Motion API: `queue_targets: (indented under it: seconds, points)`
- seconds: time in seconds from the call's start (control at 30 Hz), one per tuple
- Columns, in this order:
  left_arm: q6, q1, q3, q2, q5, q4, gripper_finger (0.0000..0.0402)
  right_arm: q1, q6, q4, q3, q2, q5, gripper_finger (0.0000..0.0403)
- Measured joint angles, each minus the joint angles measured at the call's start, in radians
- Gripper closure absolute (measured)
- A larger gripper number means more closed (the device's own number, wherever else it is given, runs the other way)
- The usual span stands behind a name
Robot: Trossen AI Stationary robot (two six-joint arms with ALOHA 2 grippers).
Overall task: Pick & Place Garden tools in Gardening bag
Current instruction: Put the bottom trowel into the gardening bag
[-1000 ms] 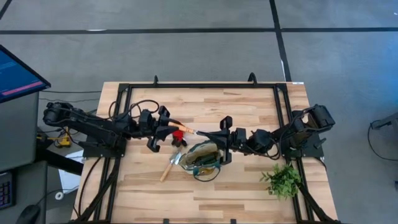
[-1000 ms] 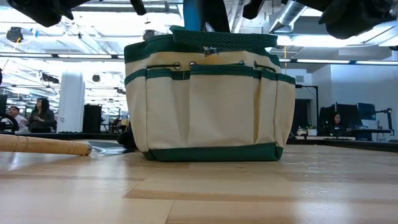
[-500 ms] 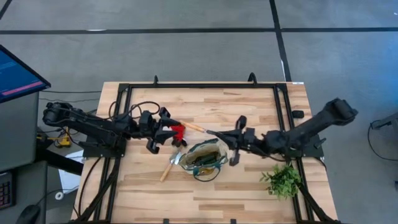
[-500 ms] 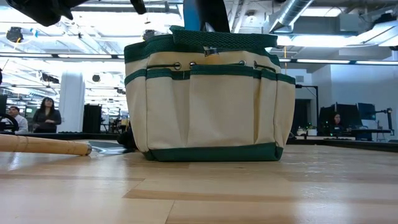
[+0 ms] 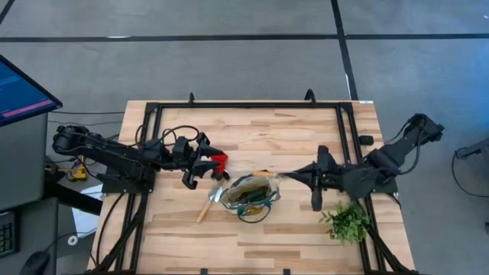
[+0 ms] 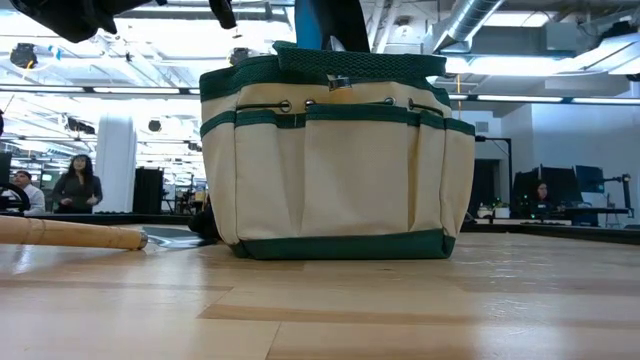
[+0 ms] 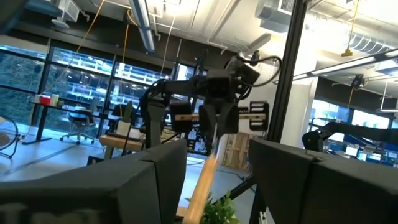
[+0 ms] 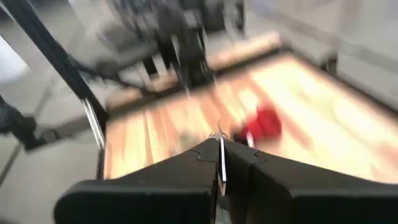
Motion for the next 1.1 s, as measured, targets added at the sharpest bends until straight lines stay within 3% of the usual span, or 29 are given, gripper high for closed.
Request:
queue_targets:
  seconds: [0.23, 0.47, 0.83, 1.1]
  points:
    - [0.0, 0.0, 0.0, 0.0, 0.0, 0.001, 0.0253, 0.001, 0.278, -0.375, 0.165, 0.089, -0.178, 0.0403]
    - [0.0, 0.0, 0.0, 0.0, 0.0, 0.001, 0.0257, 0.0, 0.379, -0.498, 0.249, 0.14, -0.362, 0.0403]
    - [0.0, 0.0, 0.0, 0.0, 0.0, 0.001, 0.0257, -0.104, 0.391, -0.593, 0.256, 0.215, -0.404, 0.0403]
    - [-0.001, 0.0, 0.0, 0.0, 0.001, 0.001, 0.0257, -0.165, 0.321, -0.563, 0.256, 0.243, -0.429, 0.0403]
